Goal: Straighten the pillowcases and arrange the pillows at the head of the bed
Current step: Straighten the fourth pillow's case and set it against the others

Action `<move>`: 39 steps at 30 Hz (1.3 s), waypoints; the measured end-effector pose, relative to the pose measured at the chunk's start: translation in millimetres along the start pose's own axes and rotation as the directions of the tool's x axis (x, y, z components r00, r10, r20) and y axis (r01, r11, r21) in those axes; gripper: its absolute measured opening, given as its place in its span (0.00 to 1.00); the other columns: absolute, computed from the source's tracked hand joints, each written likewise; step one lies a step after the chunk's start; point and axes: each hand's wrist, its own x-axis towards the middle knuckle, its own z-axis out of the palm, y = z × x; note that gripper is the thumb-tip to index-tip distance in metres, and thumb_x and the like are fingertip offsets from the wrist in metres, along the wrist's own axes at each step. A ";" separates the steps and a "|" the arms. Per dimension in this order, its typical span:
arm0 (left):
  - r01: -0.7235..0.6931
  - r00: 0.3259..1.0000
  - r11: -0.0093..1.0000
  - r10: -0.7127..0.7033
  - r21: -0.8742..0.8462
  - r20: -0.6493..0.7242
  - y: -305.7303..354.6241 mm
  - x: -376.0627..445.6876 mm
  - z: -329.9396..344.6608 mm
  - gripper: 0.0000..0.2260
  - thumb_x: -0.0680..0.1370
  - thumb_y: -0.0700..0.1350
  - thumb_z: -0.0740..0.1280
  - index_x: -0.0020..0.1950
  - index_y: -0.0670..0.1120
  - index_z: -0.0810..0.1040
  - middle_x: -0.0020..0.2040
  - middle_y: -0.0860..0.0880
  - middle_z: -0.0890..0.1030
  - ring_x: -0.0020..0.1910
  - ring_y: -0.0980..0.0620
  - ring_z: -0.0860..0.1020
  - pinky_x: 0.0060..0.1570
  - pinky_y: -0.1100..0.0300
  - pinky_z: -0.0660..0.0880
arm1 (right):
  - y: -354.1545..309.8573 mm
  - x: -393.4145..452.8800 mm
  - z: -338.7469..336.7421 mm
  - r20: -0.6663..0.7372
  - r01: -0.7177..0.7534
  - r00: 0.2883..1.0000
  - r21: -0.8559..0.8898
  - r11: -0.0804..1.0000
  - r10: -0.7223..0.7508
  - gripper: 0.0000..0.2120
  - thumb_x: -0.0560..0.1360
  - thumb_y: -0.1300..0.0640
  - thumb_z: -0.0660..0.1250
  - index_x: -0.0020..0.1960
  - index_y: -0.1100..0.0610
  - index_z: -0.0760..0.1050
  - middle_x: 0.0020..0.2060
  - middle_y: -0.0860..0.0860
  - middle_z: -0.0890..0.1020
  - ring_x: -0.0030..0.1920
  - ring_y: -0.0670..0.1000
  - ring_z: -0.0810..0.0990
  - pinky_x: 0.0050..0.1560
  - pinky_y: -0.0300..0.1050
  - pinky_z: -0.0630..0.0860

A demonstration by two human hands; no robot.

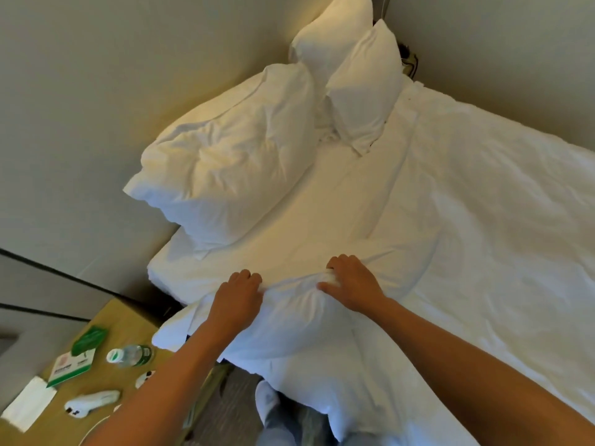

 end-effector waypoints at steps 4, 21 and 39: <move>0.000 1.000 0.997 -0.003 -0.083 -0.024 4.5 7.0 -1.3 0.14 0.83 0.50 0.63 0.65 0.47 0.77 0.58 0.47 0.78 0.57 0.46 0.75 0.51 0.53 0.75 | 15.9 1.0 -21.8 0.008 0.022 1.000 -0.040 0.999 -0.022 0.21 0.79 0.38 0.68 0.64 0.51 0.77 0.60 0.50 0.77 0.60 0.54 0.76 0.58 0.52 0.76; 0.261 0.965 0.963 -0.260 0.073 -0.024 48.3 51.4 -2.7 0.14 0.82 0.46 0.63 0.68 0.47 0.76 0.57 0.46 0.74 0.57 0.44 0.74 0.43 0.54 0.74 | 99.6 80.1 -38.5 0.128 0.051 0.991 -0.092 0.994 -0.039 0.27 0.83 0.41 0.62 0.78 0.48 0.65 0.71 0.54 0.69 0.59 0.59 0.82 0.53 0.52 0.80; 0.308 0.942 0.943 -0.321 -0.125 -0.095 18.9 76.1 -12.6 0.09 0.85 0.49 0.61 0.54 0.44 0.75 0.38 0.45 0.80 0.36 0.44 0.79 0.39 0.49 0.79 | 118.1 84.2 -45.9 -0.132 0.135 0.985 0.188 0.973 -0.111 0.11 0.86 0.52 0.55 0.48 0.53 0.72 0.44 0.51 0.80 0.49 0.58 0.81 0.51 0.53 0.75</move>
